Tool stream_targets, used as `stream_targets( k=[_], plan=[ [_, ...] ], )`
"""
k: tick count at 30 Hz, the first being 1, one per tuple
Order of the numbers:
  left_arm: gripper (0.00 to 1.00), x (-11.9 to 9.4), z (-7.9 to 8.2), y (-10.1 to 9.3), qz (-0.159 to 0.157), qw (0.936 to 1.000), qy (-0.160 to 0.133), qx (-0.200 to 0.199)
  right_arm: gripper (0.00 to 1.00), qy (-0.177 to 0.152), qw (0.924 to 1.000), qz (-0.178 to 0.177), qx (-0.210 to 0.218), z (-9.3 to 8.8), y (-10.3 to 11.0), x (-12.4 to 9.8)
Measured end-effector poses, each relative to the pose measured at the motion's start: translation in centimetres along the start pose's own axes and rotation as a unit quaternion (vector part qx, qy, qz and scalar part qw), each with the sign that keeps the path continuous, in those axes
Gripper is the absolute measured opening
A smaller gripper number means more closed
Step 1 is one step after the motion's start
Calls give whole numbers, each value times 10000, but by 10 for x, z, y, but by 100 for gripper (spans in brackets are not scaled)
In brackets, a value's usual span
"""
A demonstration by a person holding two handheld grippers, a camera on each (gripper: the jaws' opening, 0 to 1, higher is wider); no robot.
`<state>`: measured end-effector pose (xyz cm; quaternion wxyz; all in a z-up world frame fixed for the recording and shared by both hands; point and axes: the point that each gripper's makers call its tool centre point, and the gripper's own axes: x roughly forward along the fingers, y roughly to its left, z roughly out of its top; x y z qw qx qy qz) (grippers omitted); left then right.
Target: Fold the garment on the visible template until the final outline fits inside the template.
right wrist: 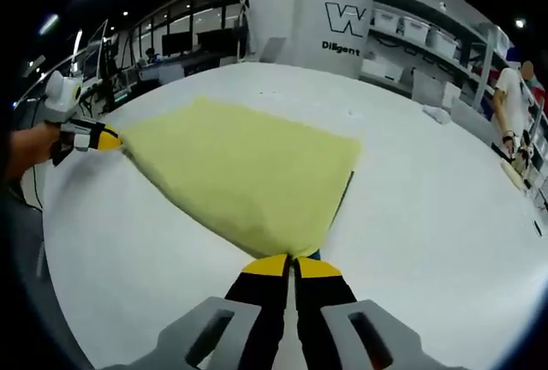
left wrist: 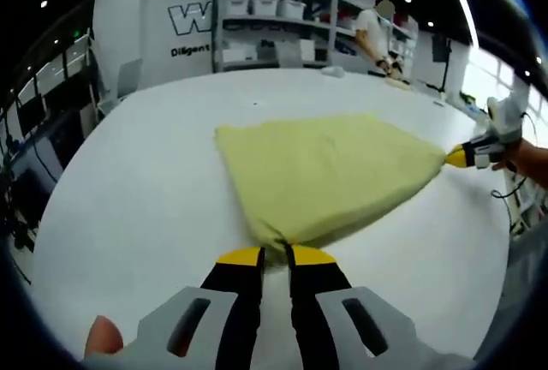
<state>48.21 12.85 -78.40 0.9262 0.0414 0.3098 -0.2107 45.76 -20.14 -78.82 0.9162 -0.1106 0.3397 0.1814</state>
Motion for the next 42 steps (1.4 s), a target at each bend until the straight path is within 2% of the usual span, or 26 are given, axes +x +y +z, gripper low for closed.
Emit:
stream_targets(
  k=[2,6,18,20,25,30,33,35,37,42],
  plan=[
    [0,1,2,-3,-53,10000,-47,67,0,-6,10000,1,-6,1,0,0],
    [0,1,2,-5,-79,9999,-41,125,0,-17,10000,-8,-32,2,0,0],
    [0,-4,-4,7,66,9998,79,164,0,49,9999,-110,-109,1,-5,-2],
    [0,-4,-6,7,86,9997,123,168,0,95,9996,-224,-152,-2,-11,-3],
    [0,-4,-15,5,50,9992,304,246,0,67,9998,-192,-67,-3,-13,-5],
    [0,-7,-18,11,135,9993,326,136,0,50,9998,-195,-81,0,-12,-5],
    [0,-12,-16,17,203,9994,270,121,0,72,9998,-211,21,0,-14,-5],
    [0,-15,-14,21,239,9993,259,99,7,169,9993,-277,200,-3,-17,-5],
    [0,-16,-13,24,274,9993,239,75,9,223,9988,-353,256,-6,-21,-6],
    [0,-19,0,27,399,9992,28,34,3,-126,9978,-473,452,9,-30,-15]
  ],
)
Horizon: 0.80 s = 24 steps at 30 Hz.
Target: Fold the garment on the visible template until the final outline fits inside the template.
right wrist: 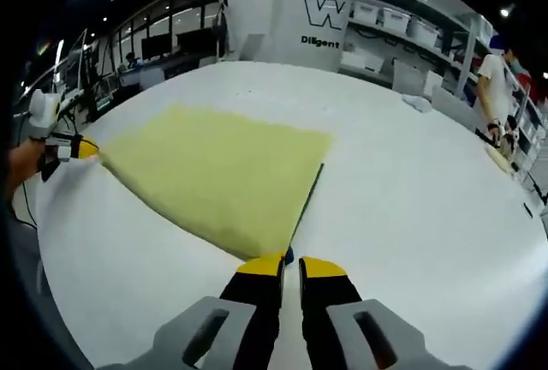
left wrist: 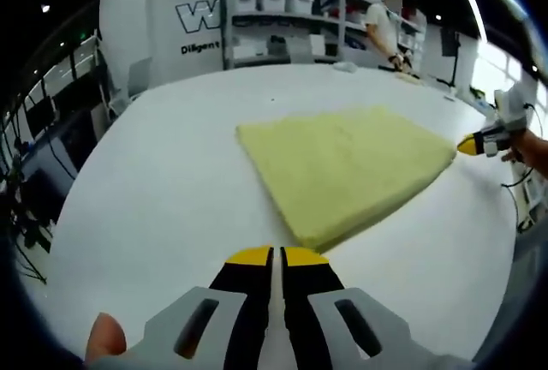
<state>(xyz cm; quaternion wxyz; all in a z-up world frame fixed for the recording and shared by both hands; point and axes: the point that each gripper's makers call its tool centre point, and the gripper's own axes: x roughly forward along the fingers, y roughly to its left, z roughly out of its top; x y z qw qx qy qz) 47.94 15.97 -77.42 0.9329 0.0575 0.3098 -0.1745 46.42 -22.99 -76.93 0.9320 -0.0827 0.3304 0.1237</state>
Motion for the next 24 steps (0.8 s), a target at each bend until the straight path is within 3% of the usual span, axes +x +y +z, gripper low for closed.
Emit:
stream_targets(
  k=[4,10,13,17,24],
  plan=[
    [0,0,13,-1,82,9997,-212,-37,7,-226,9997,71,-2,15,5,-2],
    [4,5,34,-14,52,9982,-599,-20,12,-122,9994,218,-228,12,18,13],
    [5,14,30,-25,-79,9989,-438,156,12,-91,9993,238,-289,11,23,17],
    [5,24,8,-27,-101,9998,-3,161,14,104,9990,245,-358,1,24,23],
    [2,27,-1,-30,-111,9996,116,215,17,256,9990,244,-288,-8,22,25]
  ],
)
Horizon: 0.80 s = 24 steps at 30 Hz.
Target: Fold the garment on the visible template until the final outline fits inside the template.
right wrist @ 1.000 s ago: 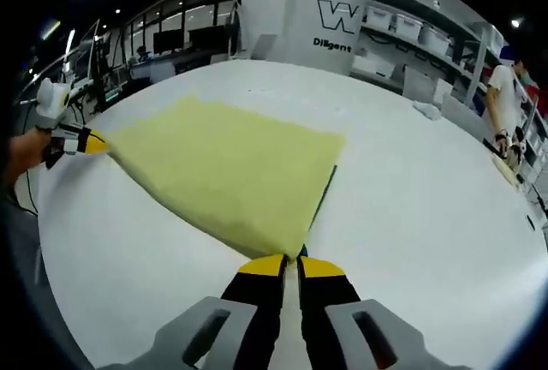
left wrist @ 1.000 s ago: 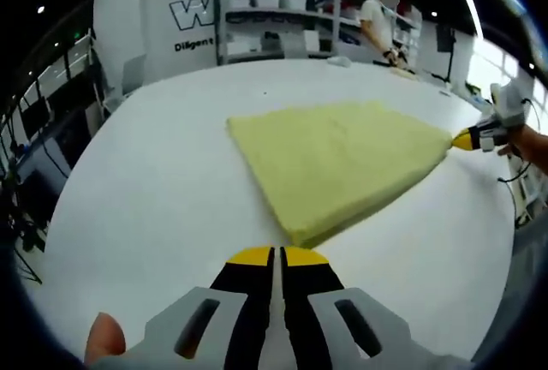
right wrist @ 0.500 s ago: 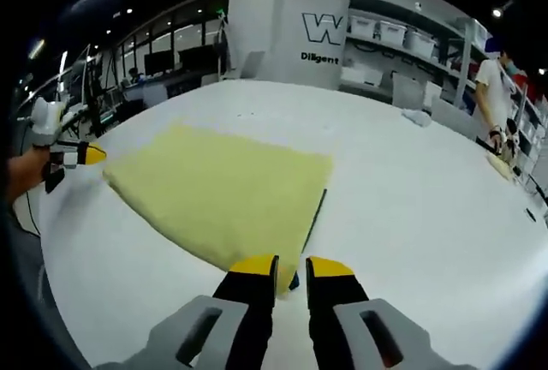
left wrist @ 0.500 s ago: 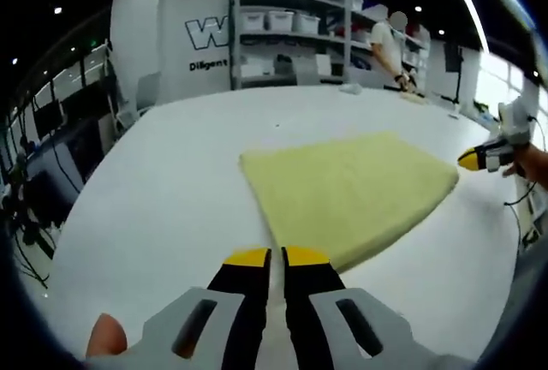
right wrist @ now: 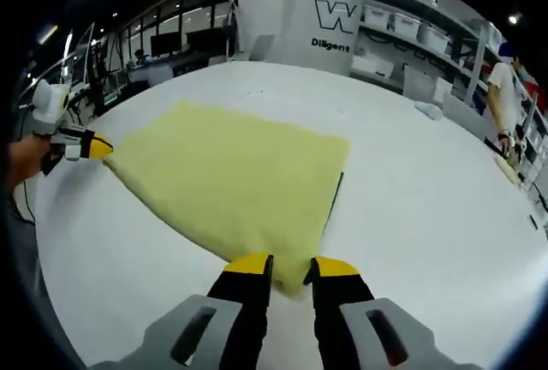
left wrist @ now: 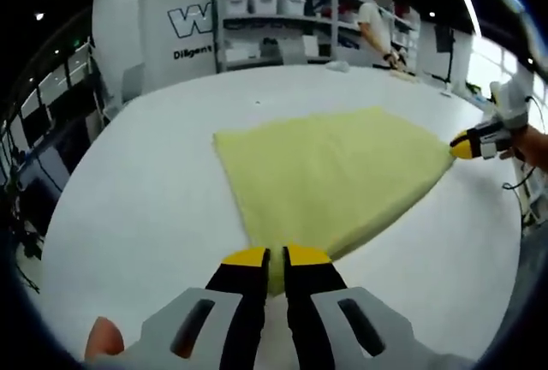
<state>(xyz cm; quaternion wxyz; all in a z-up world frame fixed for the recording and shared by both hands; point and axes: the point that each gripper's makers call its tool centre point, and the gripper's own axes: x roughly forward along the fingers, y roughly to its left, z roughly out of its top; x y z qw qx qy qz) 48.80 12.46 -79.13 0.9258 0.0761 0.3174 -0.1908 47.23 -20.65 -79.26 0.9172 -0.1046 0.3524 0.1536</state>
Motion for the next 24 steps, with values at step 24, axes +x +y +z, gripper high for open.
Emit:
stream_targets(
  k=[24],
  plan=[
    [4,-1,-8,-4,53,9992,57,-400,11,234,9986,206,420,-11,9,5]
  ],
)
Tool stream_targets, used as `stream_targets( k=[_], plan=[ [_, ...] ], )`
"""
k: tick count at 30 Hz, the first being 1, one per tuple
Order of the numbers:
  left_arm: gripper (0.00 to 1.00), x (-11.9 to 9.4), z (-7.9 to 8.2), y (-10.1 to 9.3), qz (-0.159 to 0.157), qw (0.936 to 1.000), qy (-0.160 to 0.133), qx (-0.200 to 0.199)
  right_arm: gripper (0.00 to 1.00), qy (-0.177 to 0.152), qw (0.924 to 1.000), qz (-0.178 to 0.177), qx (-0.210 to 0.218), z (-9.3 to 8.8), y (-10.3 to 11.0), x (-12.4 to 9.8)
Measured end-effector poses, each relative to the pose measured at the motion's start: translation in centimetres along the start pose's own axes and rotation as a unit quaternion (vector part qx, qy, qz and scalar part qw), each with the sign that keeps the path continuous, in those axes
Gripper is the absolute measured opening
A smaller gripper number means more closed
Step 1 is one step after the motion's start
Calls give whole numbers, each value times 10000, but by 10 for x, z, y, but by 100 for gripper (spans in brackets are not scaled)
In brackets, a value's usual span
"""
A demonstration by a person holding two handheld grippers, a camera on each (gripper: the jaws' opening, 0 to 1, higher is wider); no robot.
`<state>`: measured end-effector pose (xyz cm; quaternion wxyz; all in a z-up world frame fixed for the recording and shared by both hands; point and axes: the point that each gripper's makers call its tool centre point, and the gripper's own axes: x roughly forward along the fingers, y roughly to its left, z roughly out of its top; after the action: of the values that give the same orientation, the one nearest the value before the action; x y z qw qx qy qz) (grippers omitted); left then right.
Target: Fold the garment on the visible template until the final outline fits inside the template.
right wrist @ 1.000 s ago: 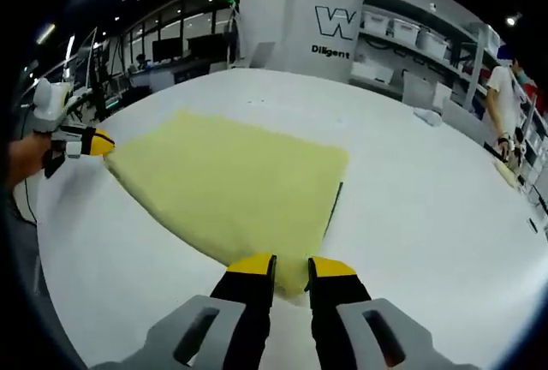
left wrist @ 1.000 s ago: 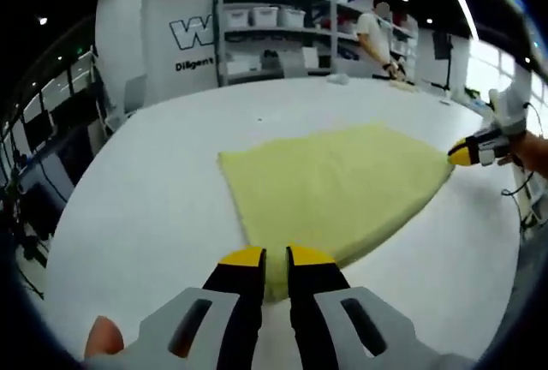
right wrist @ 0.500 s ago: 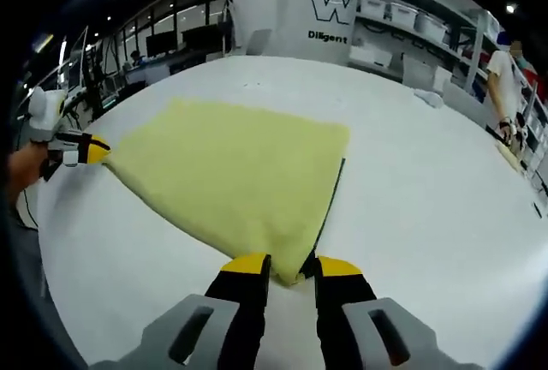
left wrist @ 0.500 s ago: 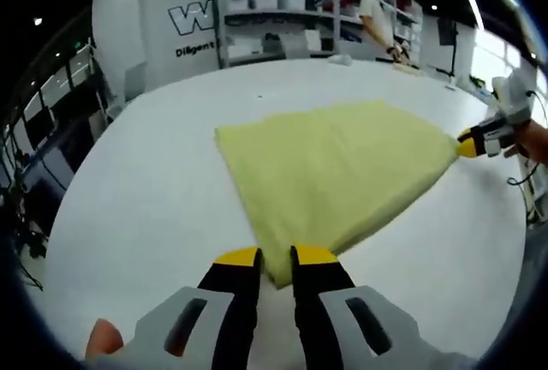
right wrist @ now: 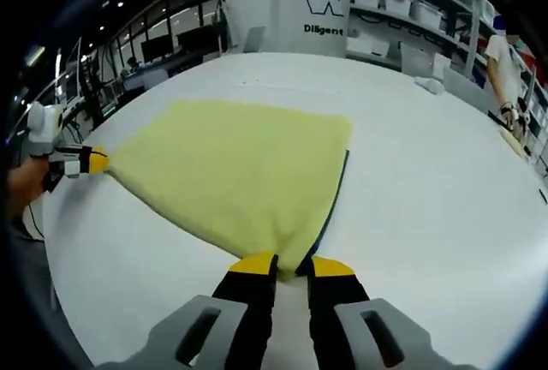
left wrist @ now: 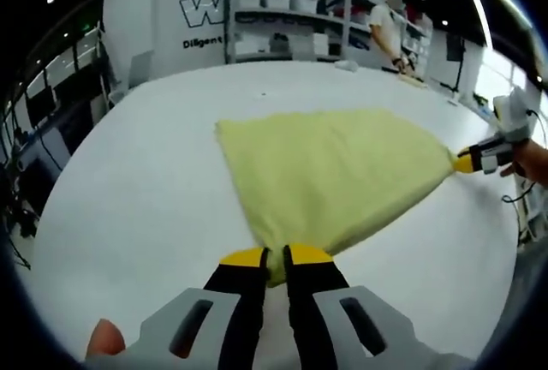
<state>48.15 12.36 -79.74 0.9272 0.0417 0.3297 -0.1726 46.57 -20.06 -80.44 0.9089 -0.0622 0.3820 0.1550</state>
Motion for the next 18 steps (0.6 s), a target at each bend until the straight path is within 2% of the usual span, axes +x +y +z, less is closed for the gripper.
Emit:
stream_targets(
  k=[6,10,18],
  plan=[
    [1,-2,-1,0,-22,9997,54,222,5,-38,9997,-37,-258,-1,1,-1],
    [0,-4,-3,0,-25,9993,78,362,3,-30,9996,-63,-283,-1,0,-3],
    [0,-12,-9,-2,-86,9984,229,519,3,170,9991,-6,-396,-11,6,-12]
  ],
)
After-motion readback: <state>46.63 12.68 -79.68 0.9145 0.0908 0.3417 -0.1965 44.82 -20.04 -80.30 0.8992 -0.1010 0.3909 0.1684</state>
